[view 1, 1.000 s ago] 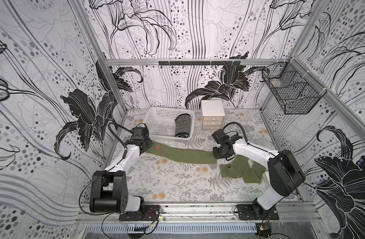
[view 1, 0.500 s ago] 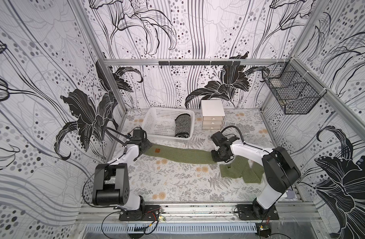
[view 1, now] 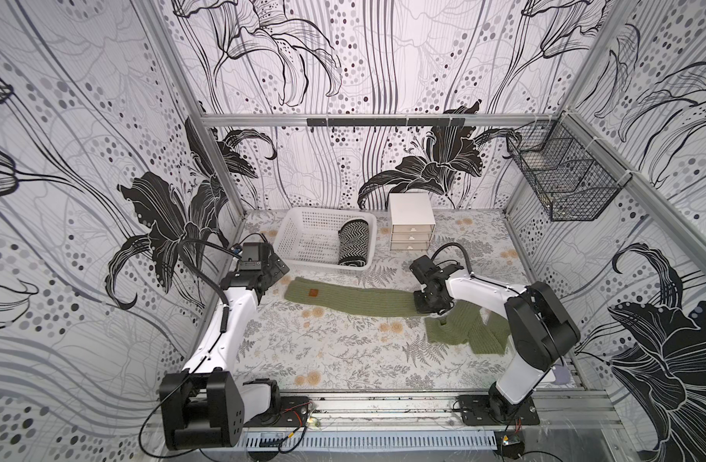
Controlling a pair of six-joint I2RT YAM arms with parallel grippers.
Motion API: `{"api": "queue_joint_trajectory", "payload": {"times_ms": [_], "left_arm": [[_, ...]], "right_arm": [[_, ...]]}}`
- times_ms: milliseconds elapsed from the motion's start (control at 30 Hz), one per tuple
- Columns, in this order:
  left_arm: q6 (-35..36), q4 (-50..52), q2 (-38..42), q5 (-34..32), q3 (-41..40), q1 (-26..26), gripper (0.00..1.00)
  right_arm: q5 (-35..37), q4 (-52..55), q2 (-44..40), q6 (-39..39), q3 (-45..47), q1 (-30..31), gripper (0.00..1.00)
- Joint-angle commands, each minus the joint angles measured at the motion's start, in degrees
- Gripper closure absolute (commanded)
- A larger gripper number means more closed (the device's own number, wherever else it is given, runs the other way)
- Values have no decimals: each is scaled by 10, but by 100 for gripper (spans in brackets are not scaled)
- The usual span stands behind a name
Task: Roll up the scarf and place it into the basket
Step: Fold the scarf at the center of the board.
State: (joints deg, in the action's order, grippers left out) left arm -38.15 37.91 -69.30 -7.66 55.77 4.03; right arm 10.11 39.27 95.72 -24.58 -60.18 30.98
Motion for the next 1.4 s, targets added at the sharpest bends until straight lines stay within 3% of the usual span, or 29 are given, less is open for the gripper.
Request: {"api": "queue_joint_trajectory", "payload": {"times_ms": [0, 100, 233, 367, 533, 900, 967, 1000, 1100, 1367], "left_arm": [[24, 45, 25, 29, 20, 2, 1], [28, 47, 47, 50, 18, 2, 1], [35, 47, 49, 71, 22, 1, 1], [39, 46, 32, 88, 30, 2, 1], [62, 73, 31, 71, 52, 6, 1], [95, 89, 52, 71, 53, 51, 1], [95, 89, 47, 80, 51, 55, 1], [96, 85, 45, 85, 48, 57, 1], [88, 76, 32, 113, 38, 56, 1], [30, 16, -17, 197, -10, 39, 1]], "right_arm": [[119, 113, -95, -15, -12, -1, 100], [48, 103, -143, 5, -30, 25, 100], [-25, 84, -93, 8, -115, 126, 100], [-86, 23, 20, 3, -207, 188, 100], [-150, -14, 162, -2, -352, 207, 100], [-265, 124, 474, 19, -805, 236, 100], [-268, 142, 501, 17, -851, 239, 65], [-259, 139, 497, 18, -845, 240, 55], [-240, 91, 432, 24, -748, 238, 48], [-163, 7, 231, 14, -435, 227, 50]]}}
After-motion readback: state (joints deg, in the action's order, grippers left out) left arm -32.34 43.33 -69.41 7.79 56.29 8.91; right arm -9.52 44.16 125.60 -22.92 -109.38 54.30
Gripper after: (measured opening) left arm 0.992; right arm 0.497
